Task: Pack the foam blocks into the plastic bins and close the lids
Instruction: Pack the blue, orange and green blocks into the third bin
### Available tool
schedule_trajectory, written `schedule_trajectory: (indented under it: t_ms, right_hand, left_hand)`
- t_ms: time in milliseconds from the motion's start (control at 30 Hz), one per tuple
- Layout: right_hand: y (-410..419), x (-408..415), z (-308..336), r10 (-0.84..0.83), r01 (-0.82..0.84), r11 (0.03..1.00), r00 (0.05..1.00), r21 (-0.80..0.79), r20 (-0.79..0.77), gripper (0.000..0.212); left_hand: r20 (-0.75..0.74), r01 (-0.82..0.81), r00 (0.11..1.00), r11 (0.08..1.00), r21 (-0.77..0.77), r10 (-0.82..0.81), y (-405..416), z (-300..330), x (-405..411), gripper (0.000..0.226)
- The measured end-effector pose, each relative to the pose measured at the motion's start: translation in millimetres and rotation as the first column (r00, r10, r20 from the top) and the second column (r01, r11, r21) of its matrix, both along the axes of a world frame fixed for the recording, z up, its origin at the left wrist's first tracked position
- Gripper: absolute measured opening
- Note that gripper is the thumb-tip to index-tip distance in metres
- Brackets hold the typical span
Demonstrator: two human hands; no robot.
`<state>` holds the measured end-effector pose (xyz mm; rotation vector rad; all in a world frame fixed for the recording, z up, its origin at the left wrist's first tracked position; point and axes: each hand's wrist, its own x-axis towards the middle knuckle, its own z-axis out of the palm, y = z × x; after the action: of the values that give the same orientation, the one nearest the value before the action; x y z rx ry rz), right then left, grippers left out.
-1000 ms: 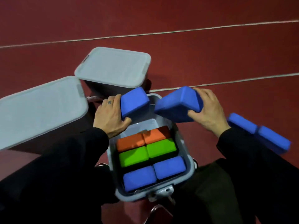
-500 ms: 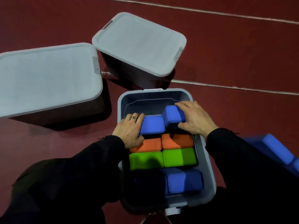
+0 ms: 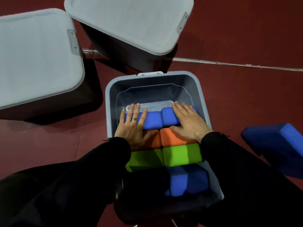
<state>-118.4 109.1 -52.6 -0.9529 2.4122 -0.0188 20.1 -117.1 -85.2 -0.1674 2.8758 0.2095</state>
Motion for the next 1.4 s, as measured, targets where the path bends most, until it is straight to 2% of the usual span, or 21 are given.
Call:
schedule_trajectory:
  t_ms: [167,267,333,400,467,567,633,767,833,900,1033,1167,1233,1333,1400]
  right_hand:
    - [-15.1,22.9,-33.6,-0.036,0.036,0.999,0.990,0.000,-0.135,0.111]
    - [-19.4,19.2,-30.3,-0.044,0.047,0.998,0.994,0.028,-0.104,0.115]
    - [-18.1,19.7,-22.4,-0.052,0.054,0.998,0.995,0.018,-0.090,0.113]
    - [-16.4,19.7,-11.8,-0.068,0.067,0.997,0.997,-0.023,-0.032,0.101]
    - [-14.0,16.3,3.5,-0.061,0.061,0.992,0.998,-0.109,0.005,0.083]
    - [22.3,11.0,44.6,-0.120,0.096,0.968,0.989,-0.231,-0.089,0.064]
    - [63.1,1.9,69.1,-0.202,0.171,0.958,0.972,-0.232,-0.118,0.057]
    - [176.3,-15.5,97.7,-0.478,0.432,0.859,0.869,-0.276,-0.126,0.051]
    - [236.3,-15.0,103.0,-0.643,0.585,0.748,0.756,-0.314,-0.121,0.050]
    - [294.8,-6.5,100.5,-0.774,0.719,0.624,0.622,-0.307,-0.117,0.051]
    - [390.9,18.5,81.0,-0.878,0.859,0.475,0.451,-0.192,-0.160,0.056]
    - [455.3,29.4,52.5,-0.927,0.923,0.356,0.330,-0.145,-0.177,0.063]
    - [476.5,26.9,37.0,-0.931,0.931,0.342,0.317,-0.129,-0.181,0.068]
    - [498.4,22.6,12.9,-0.910,0.916,0.394,0.376,-0.079,-0.175,0.076]
    - [508.5,27.9,-2.1,-0.892,0.902,0.426,0.408,-0.064,-0.193,0.081]
  left_hand:
    - [0.070,-0.067,0.996,0.997,0.047,0.064,-5.1,-17.0,-0.4,0.103]
    - [0.126,-0.031,0.991,0.999,-0.024,0.034,-3.9,-11.1,-6.5,0.107]
    - [0.095,-0.030,0.995,1.000,-0.004,0.030,5.0,0.0,-11.9,0.104]
    - [0.030,-0.042,0.999,0.998,0.045,0.040,18.3,13.9,-19.3,0.095]
    - [-0.034,0.014,0.999,0.995,0.101,-0.010,33.6,27.5,-28.5,0.085]
    - [-0.162,0.194,0.973,0.965,0.177,-0.166,76.3,51.8,-47.3,0.073]
    - [-0.197,0.257,0.956,0.942,0.217,-0.216,112.1,69.4,-69.1,0.070]
    - [-0.235,0.445,0.886,0.874,0.194,-0.399,196.6,95.6,-108.6,0.070]
    - [-0.236,0.539,0.835,0.827,0.160,-0.498,239.2,106.1,-124.0,0.068]
    - [-0.203,0.559,0.826,0.810,0.174,-0.526,280.8,108.3,-134.7,0.067]
    - [-0.166,0.502,0.865,0.811,0.301,-0.474,350.3,94.2,-137.5,0.069]
    - [-0.097,0.603,0.791,0.742,0.292,-0.604,403.1,77.4,-139.3,0.076]
    - [-0.101,0.616,0.780,0.727,0.304,-0.618,424.0,69.7,-146.5,0.076]
    - [-0.135,0.624,0.775,0.713,0.319,-0.618,449.6,53.0,-162.6,0.070]
    - [-0.135,0.670,0.735,0.681,0.296,-0.664,465.8,42.9,-173.3,0.068]
